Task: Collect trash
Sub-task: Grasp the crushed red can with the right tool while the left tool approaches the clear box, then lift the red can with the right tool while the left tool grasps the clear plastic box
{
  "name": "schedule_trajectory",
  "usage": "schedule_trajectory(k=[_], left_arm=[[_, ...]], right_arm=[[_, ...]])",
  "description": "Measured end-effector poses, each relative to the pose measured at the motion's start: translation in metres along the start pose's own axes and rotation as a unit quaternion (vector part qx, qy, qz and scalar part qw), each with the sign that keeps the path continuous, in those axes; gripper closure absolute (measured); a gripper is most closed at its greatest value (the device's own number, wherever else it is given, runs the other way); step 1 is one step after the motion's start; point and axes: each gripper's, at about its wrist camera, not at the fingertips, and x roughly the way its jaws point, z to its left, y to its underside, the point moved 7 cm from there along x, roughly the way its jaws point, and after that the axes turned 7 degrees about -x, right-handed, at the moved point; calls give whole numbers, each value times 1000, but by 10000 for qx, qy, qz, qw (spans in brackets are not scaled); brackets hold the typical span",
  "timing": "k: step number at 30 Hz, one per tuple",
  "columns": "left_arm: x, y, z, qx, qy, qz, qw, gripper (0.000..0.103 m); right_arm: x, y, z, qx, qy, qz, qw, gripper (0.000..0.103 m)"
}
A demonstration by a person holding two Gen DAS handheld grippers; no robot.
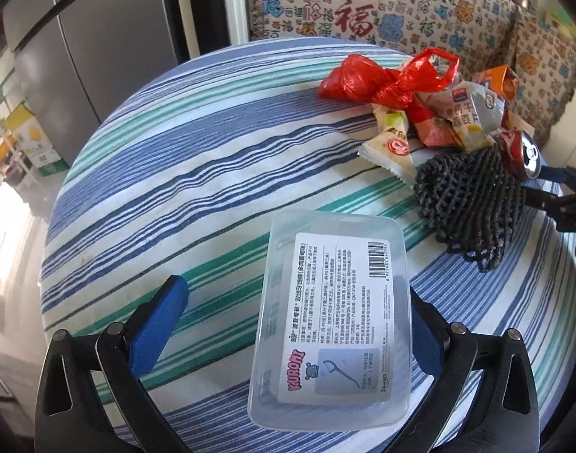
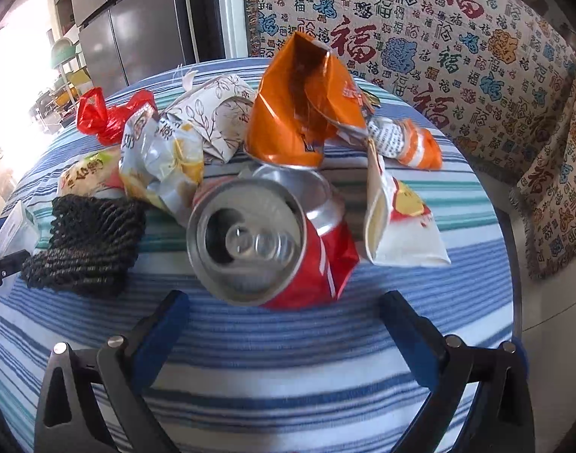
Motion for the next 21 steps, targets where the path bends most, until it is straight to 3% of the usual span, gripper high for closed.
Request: schedule_trajectory(k=[5,18,20,21], left_arm=[[3,-4,2,-58,-19,-97,9999,0],[5,-6,0,-24,-54,-132,9999,1],[0,-6,-2,57,28,-210,9998,13],[-4,-5,-6,162,96,-278,9994,28]], right_arm=[[13,-18,-4,-26,1,-147,9999,0],[22,-27,-8,-109,-82,-206,9997,1],[18,-25,-8,-95,-84,-261,9996,6],[16,-23,-9,-90,-79,-287,9995,10]])
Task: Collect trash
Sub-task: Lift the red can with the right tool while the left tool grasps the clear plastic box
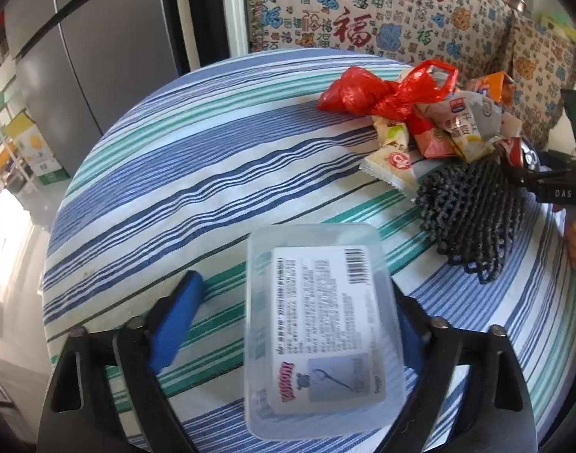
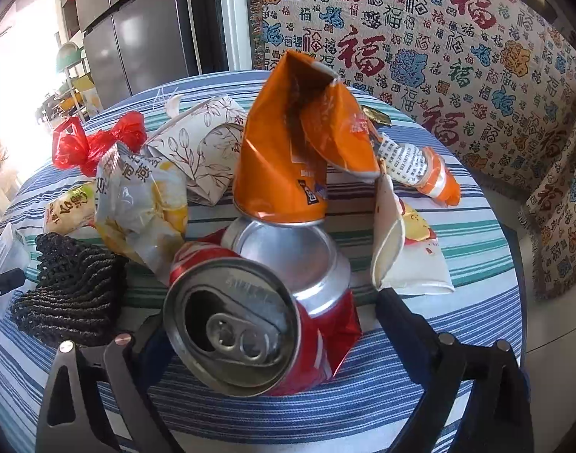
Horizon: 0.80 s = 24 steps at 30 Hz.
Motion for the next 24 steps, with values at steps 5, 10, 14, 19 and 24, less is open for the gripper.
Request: schedule_trajectory(k=[5,10,14,19,24], left_arm=[[-8,3,-5,179,-23,-96,9998,41],[-10,3,12,-15,-118,-85,9999,41],[-20,3,20,-202,-47,-190,9996,41],[-28,2,16,-279,121,-237,9993,41],[-17,5,7,-217,133,-99,9996,41]], right_arm=[[-6,4,0,-25,60,-64,10000,18],[-22,16,2,189,-85,-190,9996,18],[-38,21,0,282,-101,-314,9991,18],[-49,31,-1,276,-70,-312,9991,18],[-42,46,1,159,-153,-164,9996,16]])
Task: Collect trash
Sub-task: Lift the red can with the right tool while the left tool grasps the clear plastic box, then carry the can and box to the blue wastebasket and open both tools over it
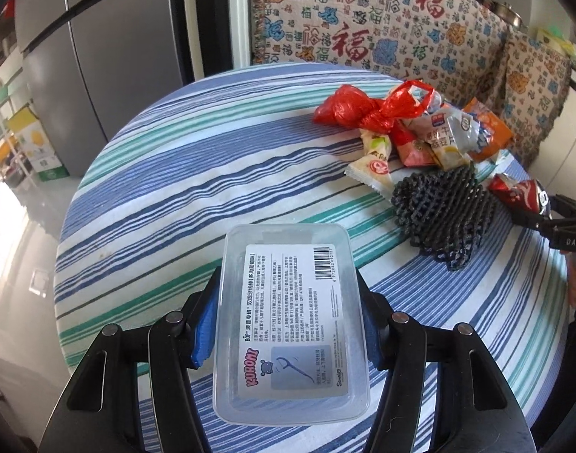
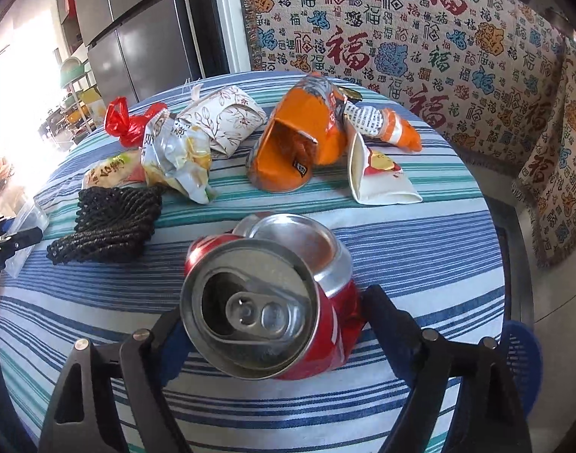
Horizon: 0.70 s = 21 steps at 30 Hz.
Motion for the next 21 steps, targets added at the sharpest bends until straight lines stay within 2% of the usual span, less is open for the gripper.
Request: schedule_trajectory(k=[6,7,9,15,21], left_arm=[[12,3,-4,92,-47,124,9999,40],[12,3,-4,118,-67,111,9998,40],[13,4,-4,140,-85,92,9998,40],[1,2,-5,128,4,-52,9999,41],[-24,-5,-30,186,343,-214,9990,41]], right_arm=[[10,-3,10,-321,49,194,9993,4],[12,-5,9,-304,51,201,9993,4],[11,-9,6,-224,138,107,9996,18],[5,-7,3,62,149,-43,9999,19],[-35,-17,3,148,147,-424,9989,19]])
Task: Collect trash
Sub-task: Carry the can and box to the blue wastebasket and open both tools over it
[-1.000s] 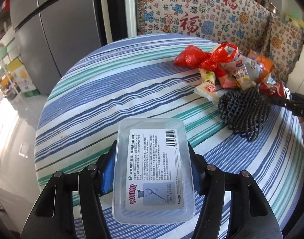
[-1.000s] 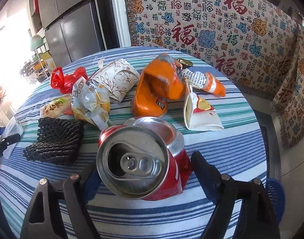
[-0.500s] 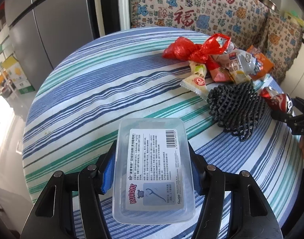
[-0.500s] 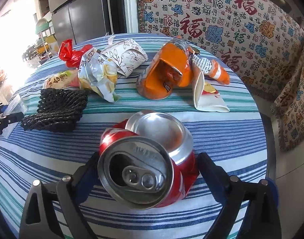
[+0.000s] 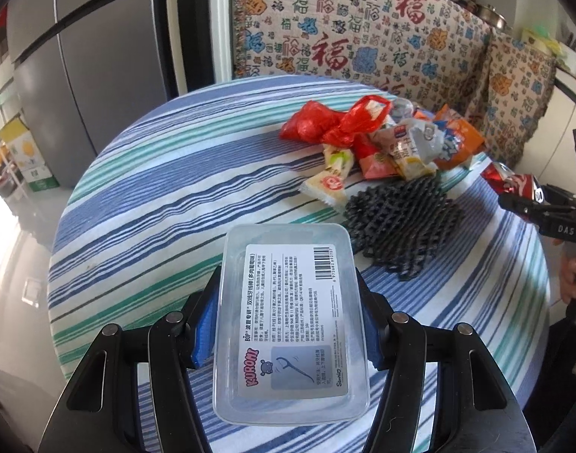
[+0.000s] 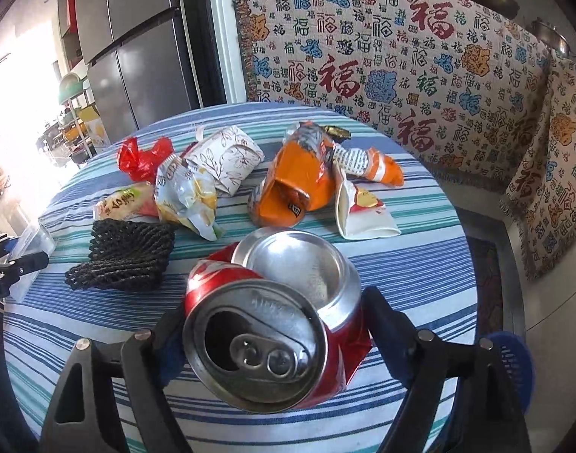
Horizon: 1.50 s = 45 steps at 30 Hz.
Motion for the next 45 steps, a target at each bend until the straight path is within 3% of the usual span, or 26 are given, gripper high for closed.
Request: schedule_trajectory(k=[4,10,14,24,29,34,45], left_arm=[[-16,-8,-44,231,318,-101,9992,41],[-35,-19,-142,732,978,-193,9923,41],[-40,-26,-217,1095,1519,-158,9822,41],[-18,-34,-392,1760,2431,150,9538,41],[15,-29,-463,1869,2662,391,9448,41],[54,-21,-516,1940,2696,634,9411,41],[109,-14,-562,1957,2733,1002,9365,40]], right_arm=[[-32,-2,-14,130,64,-178,9997,19],[-90,9,-60,315,439,-328,9980,19],[-128,26,-104,508,790,-337,9950,19],[-203,96,-236,1273,1722,-153,9767,18],[-198,133,-276,1533,1680,88,9738,18],[-167,156,-302,1557,1541,324,9752,18],[-123,175,-334,1607,1332,443,9770,16]])
